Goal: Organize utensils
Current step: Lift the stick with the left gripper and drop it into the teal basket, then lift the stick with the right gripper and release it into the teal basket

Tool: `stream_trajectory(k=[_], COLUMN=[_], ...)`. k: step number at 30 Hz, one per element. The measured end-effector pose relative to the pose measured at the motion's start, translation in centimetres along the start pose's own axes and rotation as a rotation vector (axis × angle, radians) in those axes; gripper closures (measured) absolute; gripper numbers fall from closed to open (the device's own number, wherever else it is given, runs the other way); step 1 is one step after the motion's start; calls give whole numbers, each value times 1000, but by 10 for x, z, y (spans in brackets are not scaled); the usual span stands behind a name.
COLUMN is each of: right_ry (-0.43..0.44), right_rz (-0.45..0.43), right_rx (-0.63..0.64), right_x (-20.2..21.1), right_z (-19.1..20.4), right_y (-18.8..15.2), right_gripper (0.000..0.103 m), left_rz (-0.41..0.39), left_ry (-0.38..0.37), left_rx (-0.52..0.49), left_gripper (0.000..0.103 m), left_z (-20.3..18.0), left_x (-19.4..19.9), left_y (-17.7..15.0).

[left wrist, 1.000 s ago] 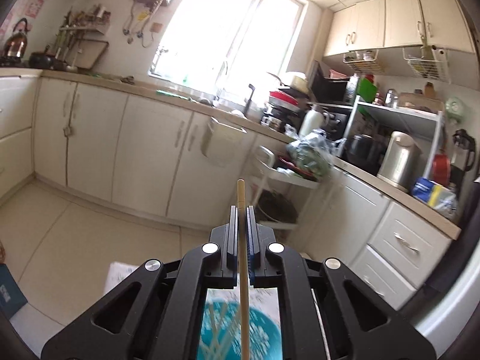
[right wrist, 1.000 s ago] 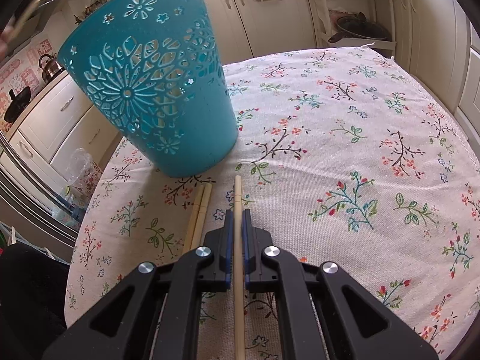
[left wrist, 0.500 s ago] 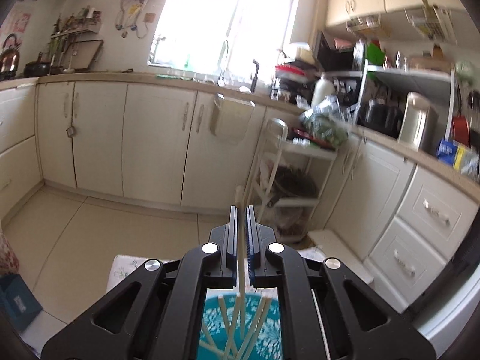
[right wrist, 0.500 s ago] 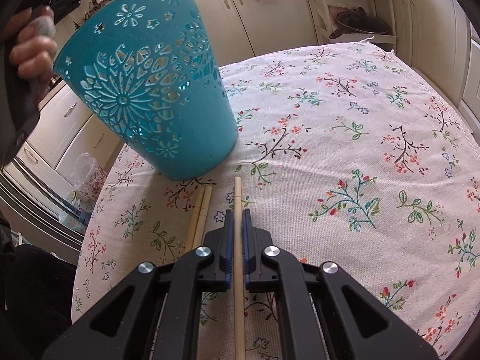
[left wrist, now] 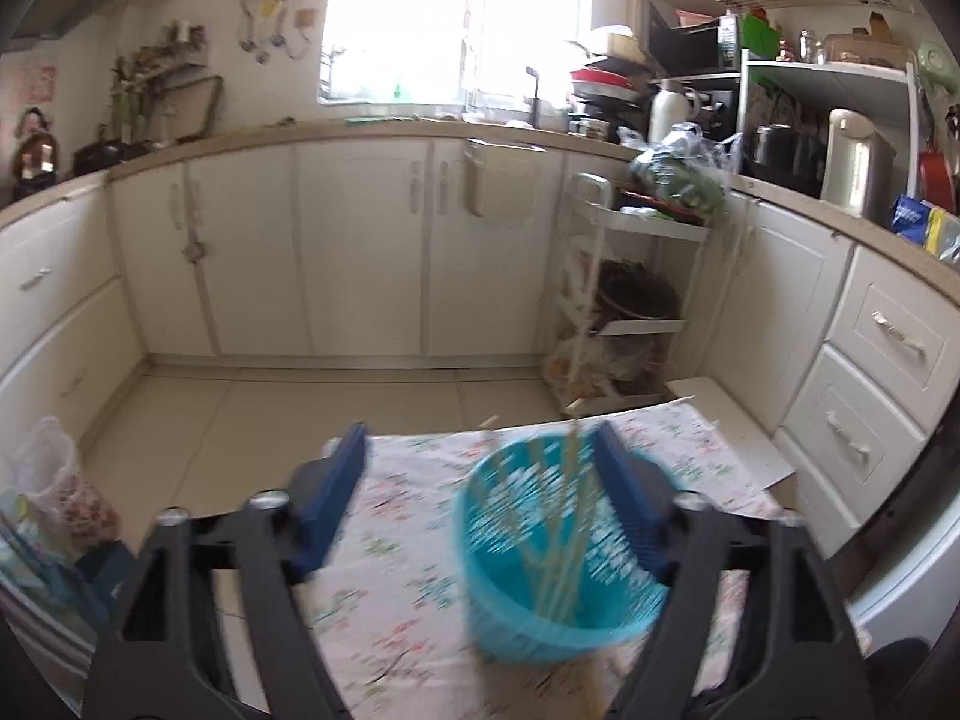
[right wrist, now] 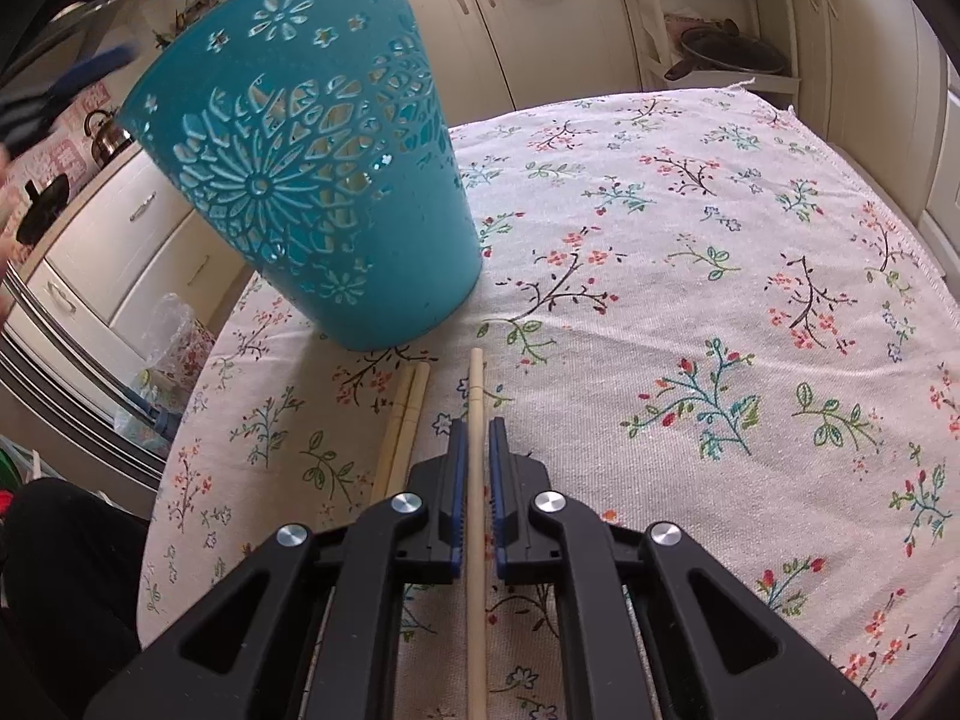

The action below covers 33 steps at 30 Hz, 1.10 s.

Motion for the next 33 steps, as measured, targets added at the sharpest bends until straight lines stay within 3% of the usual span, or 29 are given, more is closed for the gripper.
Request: stream_trajectory(k=[5, 11, 24, 28, 33], right_ry=[-16, 83, 321, 355, 374], right_rz=[-9, -22, -267, -333, -344], right_rx=[15, -148, -151, -117, -93], right_x=[1, 17, 121, 145, 160], right_z=[3, -17, 19, 37, 55], right_y=[-2, 2, 66, 93, 111], right_gripper=[98, 97, 97, 98, 98], left_rz=[45, 120, 165, 173, 188], left_ry=[105, 162, 145, 141, 131], left_rx=[-4, 14, 17, 22, 46], left_gripper=[10, 8, 8, 8, 8], left_z=[23, 41, 40, 40, 42], left_x=[16, 8, -6, -9, -12], left_y=[-49, -100, -118, -120, -124])
Point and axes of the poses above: each gripper's, at about its wrist camera, not at the fingertips, and x roughly against the way its jaws point, z to its left, y to its top, the point moved 10 cm from there along -x, roughly the way its jaws point, and after that the axes turned 14 degrees about -x, right-handed, at the moved point
